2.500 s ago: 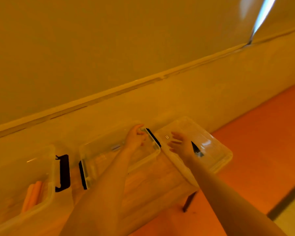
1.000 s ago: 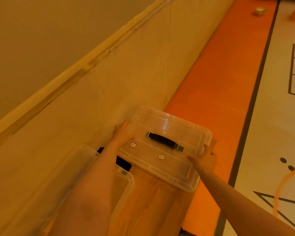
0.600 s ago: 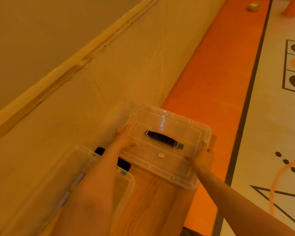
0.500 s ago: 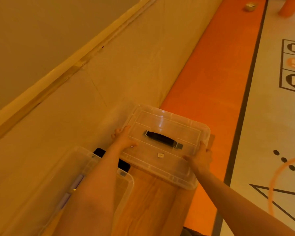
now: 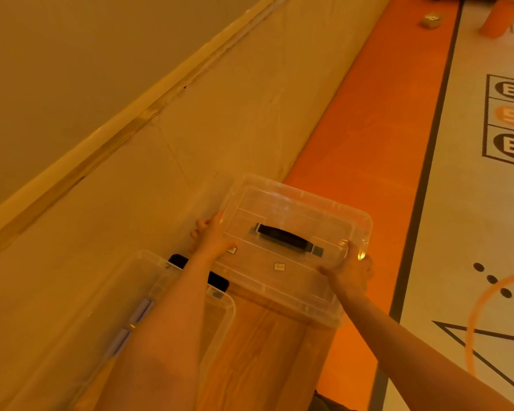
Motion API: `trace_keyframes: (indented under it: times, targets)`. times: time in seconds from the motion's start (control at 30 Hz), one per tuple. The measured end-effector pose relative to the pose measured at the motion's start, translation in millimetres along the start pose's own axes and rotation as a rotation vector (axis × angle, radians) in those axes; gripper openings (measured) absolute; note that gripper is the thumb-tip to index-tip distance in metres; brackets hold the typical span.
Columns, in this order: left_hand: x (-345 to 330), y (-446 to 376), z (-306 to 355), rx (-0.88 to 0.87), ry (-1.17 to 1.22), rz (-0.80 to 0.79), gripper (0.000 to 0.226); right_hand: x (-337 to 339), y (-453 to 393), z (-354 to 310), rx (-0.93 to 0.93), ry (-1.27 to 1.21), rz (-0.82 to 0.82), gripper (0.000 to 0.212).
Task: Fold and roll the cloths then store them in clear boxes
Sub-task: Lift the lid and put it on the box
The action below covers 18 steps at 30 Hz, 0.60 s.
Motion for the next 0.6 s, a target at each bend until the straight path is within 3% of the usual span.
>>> trace_keyframes:
  times: [0.27, 0.6]
  targets:
    - [37, 42, 30, 0.030, 0.154, 0.106, 0.052, 59, 20, -23, 0.111, -0.028, 0.118, 0.109]
    - [66, 98, 80, 0.008, 0.252, 0.222, 0.071, 120, 17, -29, 0.130, -0.155, 0.198, 0.120]
Point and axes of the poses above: each hand's wrist, its own y-axis away from the middle knuckle, its own x-axis out of the back of the hand, z = x × y, the point moved 3 cm from there along -y, towards the middle knuckle, and after that the axes turned 2 degrees about x, right-handed, at the moved point
